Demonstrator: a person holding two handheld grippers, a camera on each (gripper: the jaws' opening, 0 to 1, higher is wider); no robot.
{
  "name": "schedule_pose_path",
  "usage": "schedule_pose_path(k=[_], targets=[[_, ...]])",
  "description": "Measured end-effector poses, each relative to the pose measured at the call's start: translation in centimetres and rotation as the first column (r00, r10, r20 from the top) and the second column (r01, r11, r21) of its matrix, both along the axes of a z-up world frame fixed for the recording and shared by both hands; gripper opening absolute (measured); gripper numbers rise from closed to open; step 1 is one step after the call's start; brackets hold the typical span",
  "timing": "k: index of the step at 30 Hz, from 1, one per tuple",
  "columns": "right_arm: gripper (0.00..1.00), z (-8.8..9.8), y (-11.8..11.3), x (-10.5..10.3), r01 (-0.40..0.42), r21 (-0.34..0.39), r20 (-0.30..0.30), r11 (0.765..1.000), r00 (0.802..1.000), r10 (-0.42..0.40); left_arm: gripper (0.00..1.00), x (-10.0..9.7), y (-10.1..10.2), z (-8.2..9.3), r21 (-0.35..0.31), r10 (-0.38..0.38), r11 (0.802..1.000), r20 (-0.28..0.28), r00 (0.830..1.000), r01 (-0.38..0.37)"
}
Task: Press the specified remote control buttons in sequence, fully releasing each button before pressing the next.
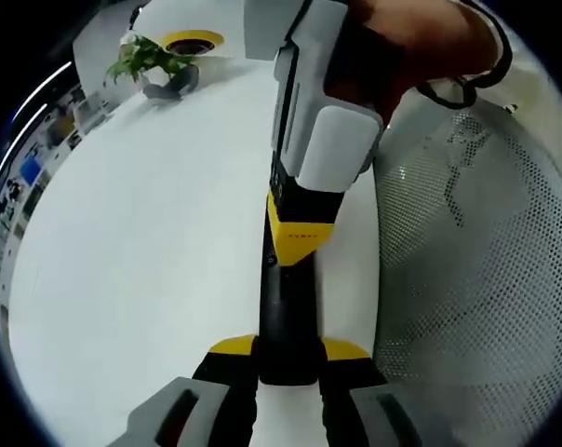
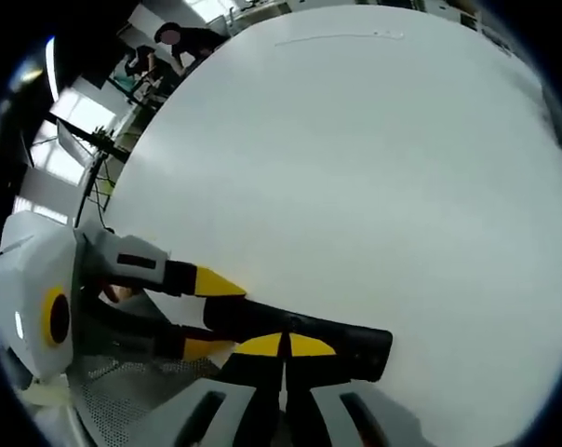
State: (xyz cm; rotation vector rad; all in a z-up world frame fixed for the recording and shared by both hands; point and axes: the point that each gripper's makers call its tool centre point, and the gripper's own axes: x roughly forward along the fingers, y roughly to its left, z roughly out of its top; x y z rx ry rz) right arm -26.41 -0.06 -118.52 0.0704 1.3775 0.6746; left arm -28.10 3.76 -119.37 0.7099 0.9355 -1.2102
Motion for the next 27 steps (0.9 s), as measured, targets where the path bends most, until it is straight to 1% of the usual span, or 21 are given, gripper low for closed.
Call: schedule_pose_path(k=[4,7,12,16,20,23,27], targets=[[0.0,0.1,0.0,0.0,-0.003,0.003,0.006,1.0,1.0,0.002,0.24,0.1,0.0,0.0,-0.018,0.014,1.0,-0.007,1.0,-0.014],[0.0,0.3,0.0,0.1,0.009,0.014,0.005,1.0,1.0,-0.009,0.24,0.0,-0.1,0.0,-0.007,0.002,1.0,0.002,1.0,-0.002],[0.0,1.0,-0.1,0.1,0.028,0.033,-0.002,0.999,1.0,-0.028,0.24,0.0,-0.1,0.0,0.0,-0.003,1.0,-0.002,1.0,0.003],[0.0,1.0,-0.4,-0.1,0.039,0.029,-0.012,0.999,0.999,-0.038,0.24,0.1,-0.1,-0.1,-0.001,-0.003,1.0,-0.005,1.0,0.003],[0.0,0.8,-0.5,-0.3,0.029,0.023,-0.021,0.999,0.999,-0.028,0.24,0.1,-0.1,-0.1,0.003,-0.004,1.0,-0.005,1.0,0.004],[0.0,0.3,-0.6,-0.8,0.011,0.008,-0.032,1.0,0.999,-0.01,0.24,0.1,-0.1,-0.1,0.005,-0.006,1.0,-0.004,1.0,0.006],[0.0,0.1,-0.4,-1.1,0.0,0.014,-0.035,1.0,0.999,0.001,0.24,0.0,-0.1,-0.1,0.006,-0.005,1.0,-0.003,1.0,0.005]])
